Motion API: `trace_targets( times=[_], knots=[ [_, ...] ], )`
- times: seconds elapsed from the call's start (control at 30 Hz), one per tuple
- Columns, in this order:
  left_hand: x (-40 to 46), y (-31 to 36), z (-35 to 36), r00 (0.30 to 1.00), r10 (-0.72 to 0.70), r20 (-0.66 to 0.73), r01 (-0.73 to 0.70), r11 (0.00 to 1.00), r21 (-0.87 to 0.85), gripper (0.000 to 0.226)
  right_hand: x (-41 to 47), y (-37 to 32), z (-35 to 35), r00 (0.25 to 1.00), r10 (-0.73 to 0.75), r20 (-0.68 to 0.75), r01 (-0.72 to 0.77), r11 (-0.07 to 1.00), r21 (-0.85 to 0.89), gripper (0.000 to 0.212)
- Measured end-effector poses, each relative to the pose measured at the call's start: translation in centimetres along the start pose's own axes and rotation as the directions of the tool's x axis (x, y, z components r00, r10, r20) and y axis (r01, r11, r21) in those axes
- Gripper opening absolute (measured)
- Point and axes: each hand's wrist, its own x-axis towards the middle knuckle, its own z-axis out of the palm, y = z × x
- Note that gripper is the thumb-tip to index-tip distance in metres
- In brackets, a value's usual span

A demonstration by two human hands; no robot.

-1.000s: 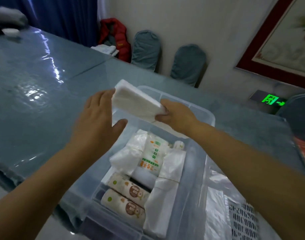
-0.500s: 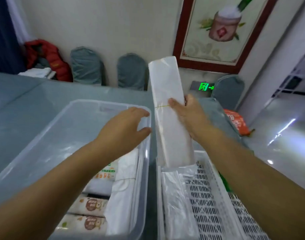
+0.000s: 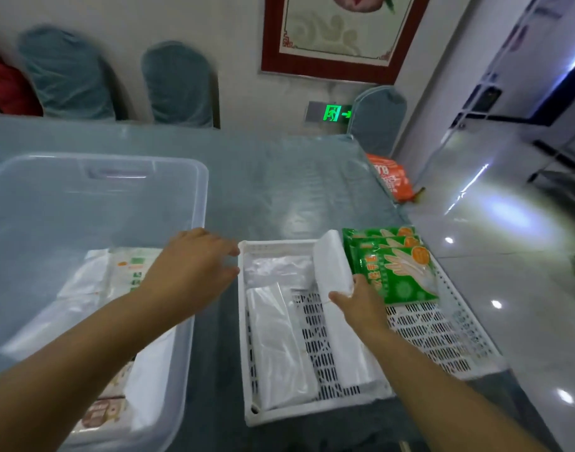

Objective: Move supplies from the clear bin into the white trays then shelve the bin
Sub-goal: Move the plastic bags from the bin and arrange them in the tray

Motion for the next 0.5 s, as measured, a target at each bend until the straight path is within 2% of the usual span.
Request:
trace_targets(
  times=[0.1,0.2,0.3,0.37,0.43,0.5],
  knots=[
    [-0.1,0.2,0.4,0.996,0.079,-0.027,-0.075,0.988,0.136,0.016,-0.2,0.9,1.2,1.0,-0.002,0.02,0.003,1.0,-0.031,0.048],
    [-0.2,0.4,0.5,0.994,0.106,-0.005,-0.102,0.967,0.235,0.018,-0.4,1.2,2.0,0.999,0.003,0.041,-0.002,0.999,-0.042,0.047],
    [0.0,0.2,0.8,0.996,0.093,-0.011,-0.088,0.969,0.232,0.019,-0.8,0.9,2.6,0.999,-0.031,0.011,0.032,0.976,-0.216,0.044],
    [0.1,0.2,1.0,0.997,0.073,-0.017,-0.068,0.978,0.198,0.018,-1.3,0.8,2.8,0.985,-0.174,-0.014,0.152,0.894,-0.421,0.043],
    [0.2,0.1,1.2,0.999,0.034,-0.028,-0.031,0.991,0.133,0.018,-1.7,0.8,2.9,0.951,-0.31,0.001,0.248,0.76,-0.601,0.05],
    [0.2,-0.1,1.3,0.999,0.027,-0.047,-0.023,0.996,0.085,0.021,-2.2,0.8,2.8,0.927,-0.374,0.017,0.273,0.645,-0.714,0.054]
  ],
)
